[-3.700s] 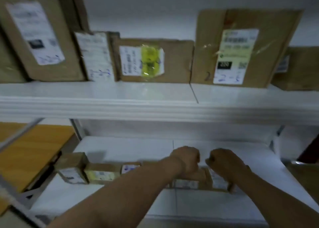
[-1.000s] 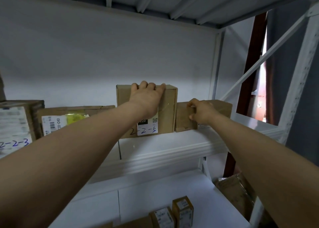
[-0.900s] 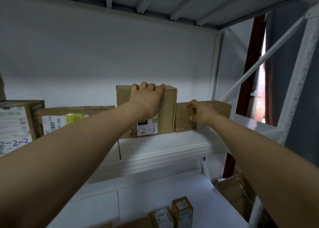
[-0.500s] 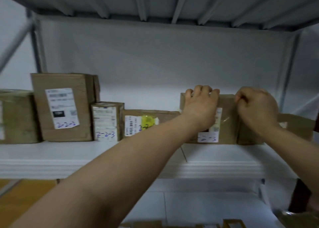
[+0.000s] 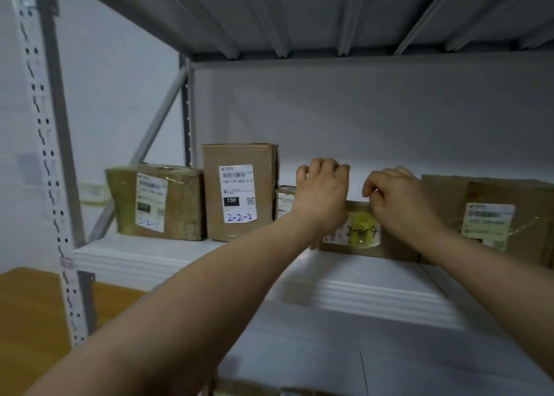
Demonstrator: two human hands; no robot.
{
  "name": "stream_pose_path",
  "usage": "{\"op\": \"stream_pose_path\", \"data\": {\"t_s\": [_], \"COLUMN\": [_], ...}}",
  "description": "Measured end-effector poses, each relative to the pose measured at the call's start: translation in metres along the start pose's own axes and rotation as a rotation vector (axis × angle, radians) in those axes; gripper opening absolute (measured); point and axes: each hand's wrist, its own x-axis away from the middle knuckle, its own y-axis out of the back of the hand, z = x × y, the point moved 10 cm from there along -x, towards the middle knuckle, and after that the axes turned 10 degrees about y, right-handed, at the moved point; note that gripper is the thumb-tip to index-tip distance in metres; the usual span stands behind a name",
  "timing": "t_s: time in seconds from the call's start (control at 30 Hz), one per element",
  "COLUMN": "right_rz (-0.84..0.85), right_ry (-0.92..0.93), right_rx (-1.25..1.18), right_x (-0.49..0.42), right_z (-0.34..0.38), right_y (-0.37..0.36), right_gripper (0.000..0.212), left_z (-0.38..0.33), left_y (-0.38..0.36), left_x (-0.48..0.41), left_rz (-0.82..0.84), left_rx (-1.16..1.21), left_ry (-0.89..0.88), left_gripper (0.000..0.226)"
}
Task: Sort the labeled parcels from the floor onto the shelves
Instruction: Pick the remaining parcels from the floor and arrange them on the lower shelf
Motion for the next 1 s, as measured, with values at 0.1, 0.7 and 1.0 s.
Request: {"op": "stream_pose_path", "data": {"t_s": [0.1, 0.7, 1.0], "right_rz": [0.002, -0.009, -0.357], "right_ry": [-0.046, -0.084, 0.116], "right_rx": [0.011, 0.032, 0.142], "right_x": [-0.004, -0.027, -0.101], "right_z": [0.012, 0.07, 0.114], "right_y": [-0.016, -0.003, 0.135], "right_gripper": [0.021, 0.027, 0.018], "left_z": [0.04, 0.08, 0.024], "left_y": [0.007, 0.066, 0.235], "left_x": [0.005, 0.026, -0.015], "left_rz": [-0.001, 0.084, -0.383], "left_rx": [-0.013, 0.002, 0.044], "left_ry": [0.048, -0.223, -0.563], "left_gripper": [0.075, 0.019, 0.019]}}
